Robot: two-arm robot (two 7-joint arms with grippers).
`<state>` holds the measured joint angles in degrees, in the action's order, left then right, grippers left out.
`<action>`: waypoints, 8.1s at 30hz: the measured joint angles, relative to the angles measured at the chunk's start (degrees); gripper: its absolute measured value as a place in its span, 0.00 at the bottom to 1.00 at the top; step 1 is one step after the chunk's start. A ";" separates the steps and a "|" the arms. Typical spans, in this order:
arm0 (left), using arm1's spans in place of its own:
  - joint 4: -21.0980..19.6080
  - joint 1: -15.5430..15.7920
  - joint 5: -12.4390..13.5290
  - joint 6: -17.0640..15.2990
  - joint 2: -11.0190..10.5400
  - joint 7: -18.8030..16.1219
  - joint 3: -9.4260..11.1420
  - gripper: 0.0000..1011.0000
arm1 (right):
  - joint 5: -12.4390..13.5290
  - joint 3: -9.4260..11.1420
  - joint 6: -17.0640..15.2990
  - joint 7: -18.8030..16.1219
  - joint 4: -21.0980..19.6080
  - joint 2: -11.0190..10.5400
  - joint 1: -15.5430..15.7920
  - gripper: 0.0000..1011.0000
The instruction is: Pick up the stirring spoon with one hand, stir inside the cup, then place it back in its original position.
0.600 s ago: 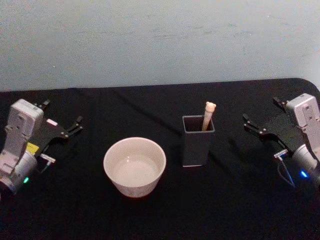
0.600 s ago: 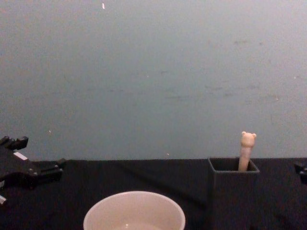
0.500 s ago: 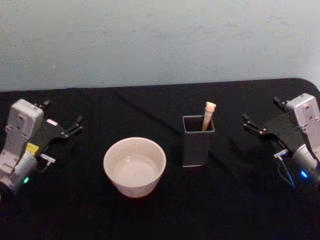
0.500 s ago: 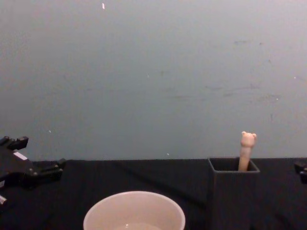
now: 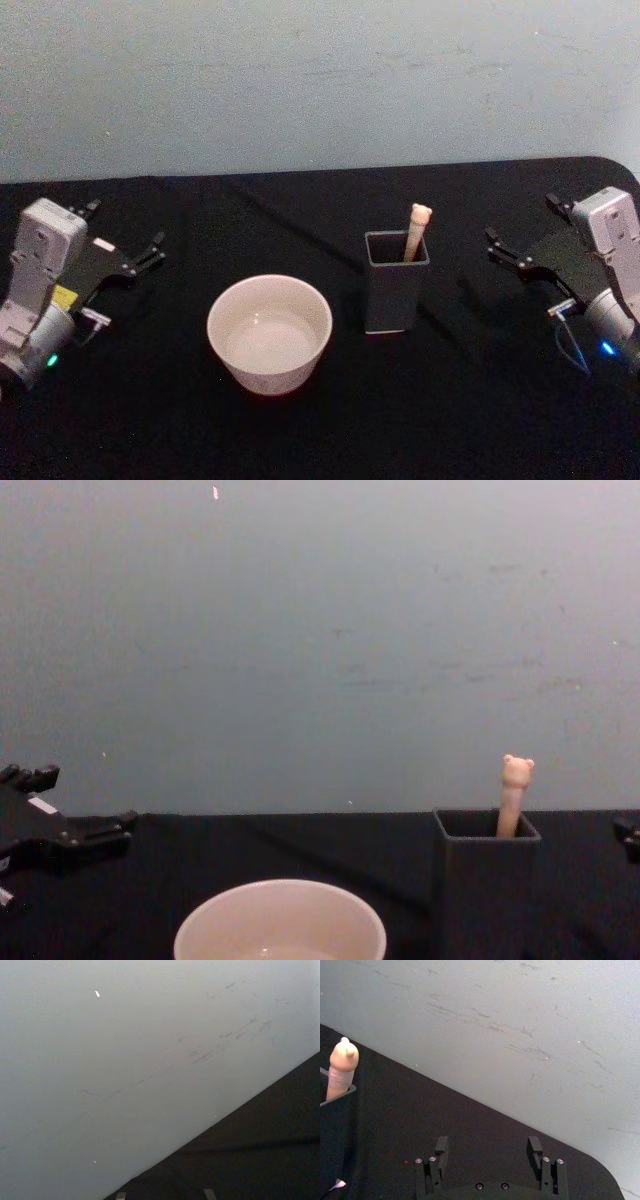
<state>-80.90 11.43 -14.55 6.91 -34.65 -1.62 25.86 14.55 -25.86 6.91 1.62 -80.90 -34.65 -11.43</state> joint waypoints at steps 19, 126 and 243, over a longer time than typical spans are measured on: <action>0.00 0.00 0.00 0.00 0.00 0.00 0.00 0.99 | 0.00 0.00 0.00 0.00 0.00 0.00 0.00 0.99; 0.00 0.00 0.00 0.00 0.00 0.00 0.00 0.99 | 12.75 4.89 -11.31 -25.74 -3.77 6.94 -2.39 0.53; 0.00 0.00 0.00 0.00 0.00 0.00 0.00 0.99 | 8.67 -10.36 -5.52 -35.23 -4.02 12.89 -7.42 0.21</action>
<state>-80.90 11.43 -14.55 6.91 -34.65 -1.62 25.86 23.22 -36.22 1.38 -33.60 -84.93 -21.75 -18.85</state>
